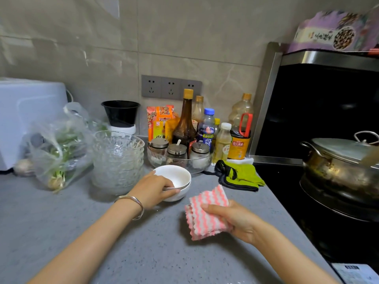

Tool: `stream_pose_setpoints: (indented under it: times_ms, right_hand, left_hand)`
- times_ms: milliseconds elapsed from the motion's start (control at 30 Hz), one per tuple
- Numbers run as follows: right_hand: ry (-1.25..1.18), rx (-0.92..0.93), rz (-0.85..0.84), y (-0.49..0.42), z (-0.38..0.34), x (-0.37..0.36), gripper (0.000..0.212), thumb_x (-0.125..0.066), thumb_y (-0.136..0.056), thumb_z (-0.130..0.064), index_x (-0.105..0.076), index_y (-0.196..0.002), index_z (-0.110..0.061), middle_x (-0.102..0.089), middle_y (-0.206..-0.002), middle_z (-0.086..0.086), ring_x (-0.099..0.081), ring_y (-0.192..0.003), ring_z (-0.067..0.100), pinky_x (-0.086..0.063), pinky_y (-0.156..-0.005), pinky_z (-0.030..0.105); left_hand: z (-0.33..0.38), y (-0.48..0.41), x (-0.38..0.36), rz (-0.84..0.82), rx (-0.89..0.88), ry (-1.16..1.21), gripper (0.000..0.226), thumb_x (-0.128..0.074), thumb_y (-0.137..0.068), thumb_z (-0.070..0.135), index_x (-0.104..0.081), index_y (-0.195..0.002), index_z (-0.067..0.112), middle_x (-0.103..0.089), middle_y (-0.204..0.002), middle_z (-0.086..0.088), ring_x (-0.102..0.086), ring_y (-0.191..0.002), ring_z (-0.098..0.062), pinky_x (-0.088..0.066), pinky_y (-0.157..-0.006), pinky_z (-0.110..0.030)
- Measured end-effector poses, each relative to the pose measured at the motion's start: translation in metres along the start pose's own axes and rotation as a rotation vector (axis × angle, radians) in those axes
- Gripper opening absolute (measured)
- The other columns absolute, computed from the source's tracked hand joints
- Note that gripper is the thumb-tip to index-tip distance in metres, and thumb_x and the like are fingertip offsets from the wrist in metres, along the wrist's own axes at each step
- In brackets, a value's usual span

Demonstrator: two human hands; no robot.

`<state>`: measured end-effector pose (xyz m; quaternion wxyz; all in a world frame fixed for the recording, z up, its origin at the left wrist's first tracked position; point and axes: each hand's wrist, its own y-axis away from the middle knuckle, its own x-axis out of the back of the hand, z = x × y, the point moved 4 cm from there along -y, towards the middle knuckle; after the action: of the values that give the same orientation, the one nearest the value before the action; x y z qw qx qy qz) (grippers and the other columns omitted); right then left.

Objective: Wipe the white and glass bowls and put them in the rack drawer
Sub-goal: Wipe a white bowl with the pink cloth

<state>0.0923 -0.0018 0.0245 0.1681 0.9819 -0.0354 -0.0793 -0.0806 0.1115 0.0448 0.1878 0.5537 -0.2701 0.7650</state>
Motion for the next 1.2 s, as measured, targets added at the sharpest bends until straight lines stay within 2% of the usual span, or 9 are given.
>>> stream_pose_setpoints:
  times_ms: [200,400,500,600,733,867,967,1100,1200]
  right_hand:
    - [0.012,-0.026,0.019,0.002,0.003,0.004,0.017,-0.068,-0.084,-0.004,-0.064,-0.100,0.000,-0.074,-0.081,0.013,-0.072,-0.064,0.018,-0.055,-0.055,0.024]
    - [-0.015,-0.036,0.031,0.007,0.002,0.007,0.017,-0.068,-0.084,-0.004,-0.063,-0.099,0.000,-0.074,-0.080,0.013,-0.072,-0.064,0.019,-0.055,-0.054,0.024]
    - [-0.046,-0.023,0.037,0.012,-0.001,0.011,0.013,-0.067,-0.084,-0.004,-0.063,-0.096,0.000,-0.074,-0.079,0.013,-0.072,-0.063,0.018,-0.056,-0.055,0.024]
    - [-0.084,0.002,0.039,0.018,-0.003,0.017,0.013,-0.067,-0.084,-0.004,-0.064,-0.096,0.000,-0.074,-0.081,0.014,-0.072,-0.064,0.019,-0.056,-0.056,0.024]
    - [-0.153,0.040,0.061,0.031,-0.008,0.029,0.012,-0.066,-0.084,-0.004,-0.065,-0.095,0.001,-0.074,-0.080,0.014,-0.071,-0.062,0.019,-0.054,-0.051,0.022]
    - [-0.313,0.179,0.110,0.049,-0.017,0.047,0.023,-0.060,-0.087,-0.008,-0.063,-0.109,0.001,-0.072,-0.101,0.018,-0.071,-0.081,0.024,-0.060,-0.069,0.030]
    - [-0.395,0.416,0.144,0.069,-0.033,0.059,0.025,-0.048,-0.095,-0.014,-0.061,-0.111,0.000,-0.074,-0.098,0.010,-0.072,-0.084,0.016,-0.058,-0.068,0.024]
    - [0.103,0.625,0.329,0.091,-0.037,0.060,0.035,-0.046,-0.100,-0.027,-0.059,-0.122,-0.003,-0.064,-0.122,0.014,-0.063,-0.105,0.022,-0.050,-0.089,0.031]
    - [0.373,0.805,0.286,0.097,-0.025,0.040,0.042,-0.043,-0.097,-0.043,-0.054,-0.134,-0.028,-0.052,-0.139,-0.014,-0.044,-0.131,0.003,-0.037,-0.108,0.030]
  left_hand:
    - [-0.006,-0.005,0.004,0.037,-0.006,0.070,0.037,-0.057,-0.090,0.048,-0.054,-0.062,0.024,-0.055,-0.067,-0.001,-0.048,-0.070,-0.019,-0.031,-0.057,-0.028]
    - [-0.011,-0.012,0.009,0.043,-0.037,0.262,0.040,-0.057,-0.092,0.043,-0.061,-0.068,0.011,-0.060,-0.070,-0.011,-0.053,-0.068,-0.022,-0.035,-0.062,-0.034]
    - [-0.005,-0.013,0.023,0.184,-0.021,0.467,0.042,-0.058,-0.092,0.038,-0.055,-0.059,0.012,-0.047,-0.057,-0.002,-0.039,-0.054,-0.008,-0.028,-0.057,-0.026]
    - [0.004,-0.010,0.041,0.374,0.020,0.738,0.047,-0.060,-0.091,0.042,-0.064,-0.070,0.000,-0.056,-0.066,-0.013,-0.046,-0.064,-0.014,-0.032,-0.062,-0.027]
    - [0.035,0.004,0.053,0.486,0.032,0.911,0.037,-0.053,-0.096,0.035,-0.069,-0.082,0.005,-0.064,-0.075,-0.001,-0.054,-0.068,-0.007,-0.040,-0.060,-0.016]
    - [0.071,0.015,0.040,0.460,0.119,1.140,0.034,-0.049,-0.097,0.032,-0.070,-0.085,0.010,-0.068,-0.068,0.003,-0.057,-0.057,0.000,-0.043,-0.051,-0.014]
    - [0.097,0.022,0.020,0.395,0.149,1.197,0.035,-0.047,-0.096,0.034,-0.070,-0.081,0.012,-0.067,-0.064,0.004,-0.056,-0.058,-0.006,-0.043,-0.054,-0.023]
    - [0.134,0.026,0.000,0.383,0.109,1.177,0.061,-0.044,-0.087,0.051,-0.064,-0.083,-0.007,-0.060,-0.068,-0.008,-0.047,-0.065,-0.013,-0.035,-0.058,-0.026]
    - [0.154,0.026,-0.010,0.371,0.132,1.207,0.074,-0.038,-0.079,0.063,-0.063,-0.084,-0.006,-0.066,-0.074,-0.019,-0.052,-0.068,-0.016,-0.041,-0.063,-0.031]
